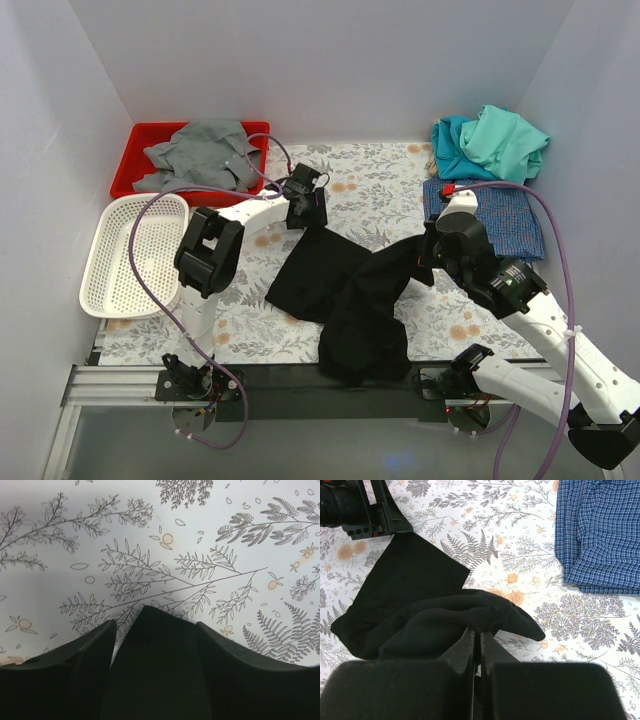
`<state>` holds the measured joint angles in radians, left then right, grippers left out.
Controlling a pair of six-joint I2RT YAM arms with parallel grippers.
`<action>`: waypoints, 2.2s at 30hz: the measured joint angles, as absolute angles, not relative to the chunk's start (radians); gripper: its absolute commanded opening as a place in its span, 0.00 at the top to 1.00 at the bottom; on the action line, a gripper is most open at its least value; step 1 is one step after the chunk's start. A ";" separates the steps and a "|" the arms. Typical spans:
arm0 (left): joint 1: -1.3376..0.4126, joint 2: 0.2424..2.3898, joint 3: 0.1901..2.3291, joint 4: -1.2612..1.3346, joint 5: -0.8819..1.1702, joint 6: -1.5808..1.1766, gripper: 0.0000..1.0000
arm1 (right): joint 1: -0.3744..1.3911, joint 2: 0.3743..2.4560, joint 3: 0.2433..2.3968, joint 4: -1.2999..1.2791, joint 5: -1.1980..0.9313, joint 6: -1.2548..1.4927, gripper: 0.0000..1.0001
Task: Fold and stack the t-shirts
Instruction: Flatten the tshirt out
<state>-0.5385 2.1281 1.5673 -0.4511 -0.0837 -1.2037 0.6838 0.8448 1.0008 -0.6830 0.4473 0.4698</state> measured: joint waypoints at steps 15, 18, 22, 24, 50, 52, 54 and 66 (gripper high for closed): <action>-0.562 2.173 1.617 -0.466 -0.078 -1.187 1.00 | 0.684 0.842 1.001 -0.683 0.449 0.468 0.99; -0.564 2.167 1.617 -0.477 -0.067 -1.185 1.00 | 0.684 0.842 1.001 -0.683 0.446 0.465 0.99; -0.565 2.104 1.612 -0.539 -0.062 -1.173 1.00 | 0.684 0.841 1.001 -0.683 0.447 0.453 0.99; -0.564 2.029 1.614 -0.570 -0.059 -1.161 1.00 | 0.684 0.838 1.003 -0.684 0.450 0.439 0.99; -0.493 1.001 1.904 -0.828 -0.390 -1.045 1.00 | 0.684 0.953 1.666 -0.656 0.966 0.063 0.99; -0.493 1.005 1.857 -0.838 -0.389 -1.054 1.00 | 0.684 0.908 1.608 -0.641 0.944 0.071 0.99; -0.493 1.017 1.799 -0.856 -0.384 -1.065 1.00 | 0.684 0.857 1.544 -0.649 0.925 0.083 0.99; -0.493 1.057 1.620 -0.858 -0.355 -1.090 1.00 | 0.684 0.824 1.350 -0.709 0.777 0.162 0.99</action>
